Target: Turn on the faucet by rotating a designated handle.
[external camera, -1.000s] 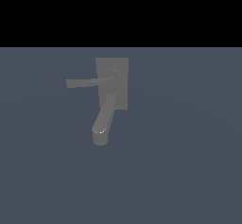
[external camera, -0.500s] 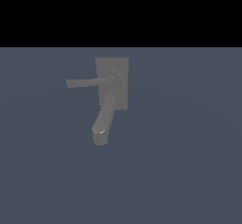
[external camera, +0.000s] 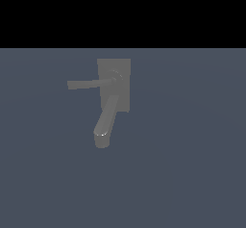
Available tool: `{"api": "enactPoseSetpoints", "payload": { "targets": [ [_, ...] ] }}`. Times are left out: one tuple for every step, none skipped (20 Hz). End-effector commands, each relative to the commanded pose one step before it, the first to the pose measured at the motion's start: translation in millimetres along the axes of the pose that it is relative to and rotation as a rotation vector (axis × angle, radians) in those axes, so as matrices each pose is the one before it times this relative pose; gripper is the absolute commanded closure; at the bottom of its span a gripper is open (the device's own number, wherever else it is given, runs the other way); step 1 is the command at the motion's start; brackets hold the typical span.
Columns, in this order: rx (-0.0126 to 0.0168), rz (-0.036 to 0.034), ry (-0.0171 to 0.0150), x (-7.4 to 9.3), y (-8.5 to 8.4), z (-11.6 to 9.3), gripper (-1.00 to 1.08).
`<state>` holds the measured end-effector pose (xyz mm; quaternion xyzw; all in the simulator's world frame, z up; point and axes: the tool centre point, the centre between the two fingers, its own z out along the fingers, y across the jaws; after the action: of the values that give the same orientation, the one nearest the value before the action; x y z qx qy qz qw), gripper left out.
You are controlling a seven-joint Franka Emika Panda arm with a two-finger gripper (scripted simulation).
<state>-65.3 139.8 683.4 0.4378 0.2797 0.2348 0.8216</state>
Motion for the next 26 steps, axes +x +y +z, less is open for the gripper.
{"api": "enactPoseSetpoints", "payload": {
  "targets": [
    [-0.07586,-0.00186,0.03242,12.91,20.12,-18.25,1.08],
    [-0.02866,-0.00423,0.01414,6.44,6.95,-7.05,1.08],
    [-0.028,-0.00561,0.01473,6.98,6.41,-7.03,1.08],
    [-0.02728,-0.00696,0.01533,7.51,5.85,-7.0,1.08],
    [-0.02649,-0.00827,0.01595,8.04,5.27,-6.97,1.08],
    [-0.02564,-0.00955,0.01657,8.57,4.67,-6.93,1.08],
    [-0.02472,-0.01079,0.01721,9.09,4.05,-6.88,1.08],
    [-0.02374,-0.01198,0.01785,9.6,3.41,-6.82,1.08],
    [-0.02272,-0.01314,0.01849,10.11,2.76,-6.76,1.08],
    [-0.02163,-0.01424,0.01914,10.61,2.1,-6.69,1.08],
    [-0.02049,-0.0153,0.01979,11.1,1.43,-6.62,1.08],
    [-0.01929,-0.01631,0.02043,11.57,0.74,-6.53,1.08],
    [-0.01806,-0.01726,0.02108,12.04,0.05,-6.44,1.08],
    [-0.01677,-0.01816,0.02171,12.49,-0.65,-6.34,1.08],
    [-0.01545,-0.019,0.02234,12.94,-1.36,-6.23,1.08],
    [-0.01408,-0.01978,0.02295,13.37,-2.07,-6.12,1.08],
    [-0.01269,-0.02051,0.02356,13.78,-2.79,-6.0,1.08],
    [-0.01126,-0.02117,0.02416,14.18,-3.5,-5.88,1.08],
    [-0.0098,-0.02177,0.02474,14.57,-4.22,-5.74,1.08],
    [-0.00832,-0.02232,0.02532,14.95,-4.93,-5.61,1.08],
    [-0.00682,-0.0228,0.02587,15.31,-5.65,-5.46,1.08],
    [-0.00531,-0.02322,0.02641,15.66,-6.35,-5.31,1.08],
    [-0.00378,-0.02358,0.02695,15.99,-7.05,-5.16,1.08],
    [-0.00224,-0.02387,0.02745,16.31,-7.75,-5.0,1.08],
    [-0.0007,-0.02411,0.02795,16.61,-8.43,-4.83,1.08],
    [0.00085,-0.02428,0.02842,16.9,-9.1,-4.66,1.08]
  ]
}}
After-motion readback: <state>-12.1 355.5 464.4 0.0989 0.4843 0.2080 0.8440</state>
